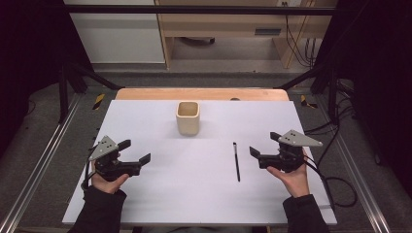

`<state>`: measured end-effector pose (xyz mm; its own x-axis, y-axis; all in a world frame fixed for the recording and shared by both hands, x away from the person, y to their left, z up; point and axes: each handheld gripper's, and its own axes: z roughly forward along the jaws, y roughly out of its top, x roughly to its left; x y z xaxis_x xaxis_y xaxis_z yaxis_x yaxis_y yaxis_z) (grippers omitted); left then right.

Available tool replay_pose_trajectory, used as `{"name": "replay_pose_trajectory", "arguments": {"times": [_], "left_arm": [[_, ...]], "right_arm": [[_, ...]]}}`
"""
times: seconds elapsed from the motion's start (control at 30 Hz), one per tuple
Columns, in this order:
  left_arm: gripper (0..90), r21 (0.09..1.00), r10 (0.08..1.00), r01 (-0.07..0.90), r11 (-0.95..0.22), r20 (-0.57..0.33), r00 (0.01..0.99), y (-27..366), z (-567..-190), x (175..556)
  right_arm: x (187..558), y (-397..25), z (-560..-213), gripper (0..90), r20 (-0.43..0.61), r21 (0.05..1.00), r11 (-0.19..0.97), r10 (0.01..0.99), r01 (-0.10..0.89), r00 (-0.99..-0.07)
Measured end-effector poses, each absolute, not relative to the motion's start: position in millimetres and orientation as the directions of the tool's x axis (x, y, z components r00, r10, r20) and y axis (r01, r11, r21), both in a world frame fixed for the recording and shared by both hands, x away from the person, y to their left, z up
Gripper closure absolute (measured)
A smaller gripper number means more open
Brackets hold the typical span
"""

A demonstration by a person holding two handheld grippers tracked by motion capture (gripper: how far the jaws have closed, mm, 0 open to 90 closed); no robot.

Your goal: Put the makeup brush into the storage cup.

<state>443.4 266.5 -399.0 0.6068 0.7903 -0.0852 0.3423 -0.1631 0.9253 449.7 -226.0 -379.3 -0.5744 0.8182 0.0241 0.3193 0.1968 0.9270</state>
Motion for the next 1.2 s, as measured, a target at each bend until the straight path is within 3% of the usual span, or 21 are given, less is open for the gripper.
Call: {"name": "replay_pose_trajectory", "arguments": {"times": [0.6, 1.2], "left_arm": [[5.4, 0.919, 0.792, 0.35, -0.181, -0.074, 0.606, 265, -403, 447], [5.4, 0.917, 0.788, 0.348, -0.193, -0.066, 0.612, 264, -403, 446]], "right_arm": [[478, -187, -403, 12.2, 0.004, 0.865, 0.287, 0.816, 0.411, -0.579], [494, -163, -443, 22.8, -0.009, 0.789, 0.36, 0.818, 0.499, -0.575]]}}
